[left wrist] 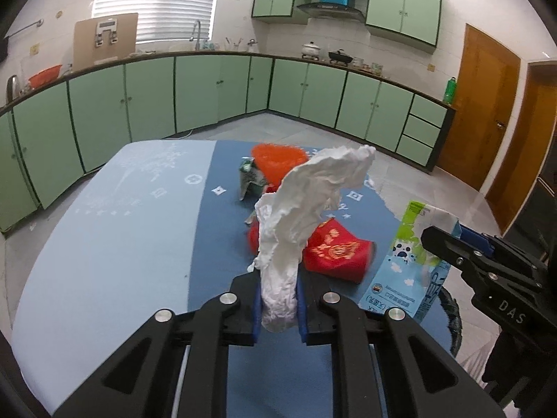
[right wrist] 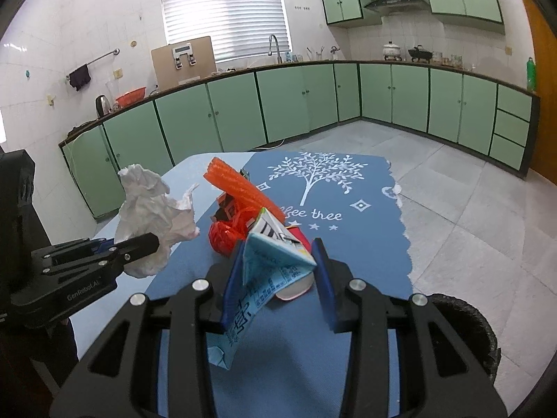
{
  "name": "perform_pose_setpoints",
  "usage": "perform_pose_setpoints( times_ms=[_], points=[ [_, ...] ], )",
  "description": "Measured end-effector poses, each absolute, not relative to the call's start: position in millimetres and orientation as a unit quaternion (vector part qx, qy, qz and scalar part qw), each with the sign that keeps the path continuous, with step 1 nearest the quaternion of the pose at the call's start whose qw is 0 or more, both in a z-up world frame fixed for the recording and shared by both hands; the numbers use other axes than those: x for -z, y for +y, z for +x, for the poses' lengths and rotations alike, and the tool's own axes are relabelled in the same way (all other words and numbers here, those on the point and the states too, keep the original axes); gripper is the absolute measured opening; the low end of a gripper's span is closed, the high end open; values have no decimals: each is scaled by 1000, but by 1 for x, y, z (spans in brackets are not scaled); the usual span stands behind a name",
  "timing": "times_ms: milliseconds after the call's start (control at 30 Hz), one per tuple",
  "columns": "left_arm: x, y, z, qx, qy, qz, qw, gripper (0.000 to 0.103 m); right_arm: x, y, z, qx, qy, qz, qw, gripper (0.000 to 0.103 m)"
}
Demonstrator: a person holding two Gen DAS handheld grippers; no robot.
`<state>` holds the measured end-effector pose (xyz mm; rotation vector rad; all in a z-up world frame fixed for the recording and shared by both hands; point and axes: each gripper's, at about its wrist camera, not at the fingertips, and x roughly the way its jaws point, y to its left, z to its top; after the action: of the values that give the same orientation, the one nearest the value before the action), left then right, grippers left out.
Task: Collect trash
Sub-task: 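Carry the carton and tissue over the bin and open both tools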
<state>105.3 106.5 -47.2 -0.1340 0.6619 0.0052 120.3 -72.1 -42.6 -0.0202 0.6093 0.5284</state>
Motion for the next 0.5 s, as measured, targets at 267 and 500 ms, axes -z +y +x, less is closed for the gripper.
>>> perform_pose_setpoints(
  times_ms=[267, 500],
  points=[
    [36, 87, 104, 20, 315, -54, 947, 15, 33, -91, 110, -249, 287, -13, 925, 37],
    [33, 73, 108, 39, 313, -52, 948, 15, 24, -106, 102, -240, 275, -22, 931, 37]
  ],
)
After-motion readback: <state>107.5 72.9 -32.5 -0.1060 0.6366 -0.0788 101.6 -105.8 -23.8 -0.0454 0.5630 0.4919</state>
